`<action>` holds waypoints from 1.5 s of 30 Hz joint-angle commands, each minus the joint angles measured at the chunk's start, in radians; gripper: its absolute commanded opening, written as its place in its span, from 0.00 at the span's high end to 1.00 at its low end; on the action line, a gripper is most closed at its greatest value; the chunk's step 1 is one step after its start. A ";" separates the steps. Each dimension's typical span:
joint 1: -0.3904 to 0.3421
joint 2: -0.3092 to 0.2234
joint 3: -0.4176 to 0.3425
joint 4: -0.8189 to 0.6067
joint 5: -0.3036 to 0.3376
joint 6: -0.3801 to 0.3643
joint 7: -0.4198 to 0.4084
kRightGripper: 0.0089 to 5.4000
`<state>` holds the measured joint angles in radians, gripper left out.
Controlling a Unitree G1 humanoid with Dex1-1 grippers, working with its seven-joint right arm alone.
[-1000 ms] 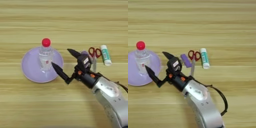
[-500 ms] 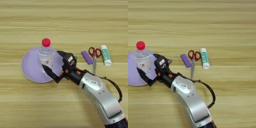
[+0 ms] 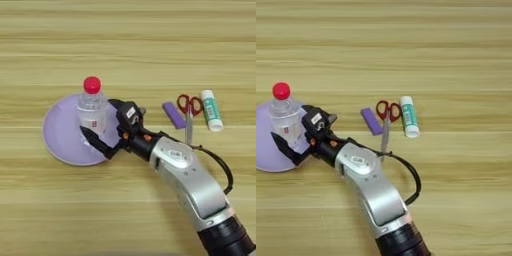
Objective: Move the objects on the table
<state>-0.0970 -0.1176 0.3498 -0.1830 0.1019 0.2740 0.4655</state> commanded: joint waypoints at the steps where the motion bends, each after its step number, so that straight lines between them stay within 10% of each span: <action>1: -0.082 0.026 -0.005 0.002 -0.007 -0.049 -0.002 0.01; 24: -0.165 0.106 0.017 0.224 -0.079 -0.154 -0.013 0.01; 45: -0.167 0.112 0.008 0.374 -0.178 -0.348 -0.071 0.37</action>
<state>-0.2103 -0.0204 0.3625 0.2112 -0.0622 -0.0339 0.4202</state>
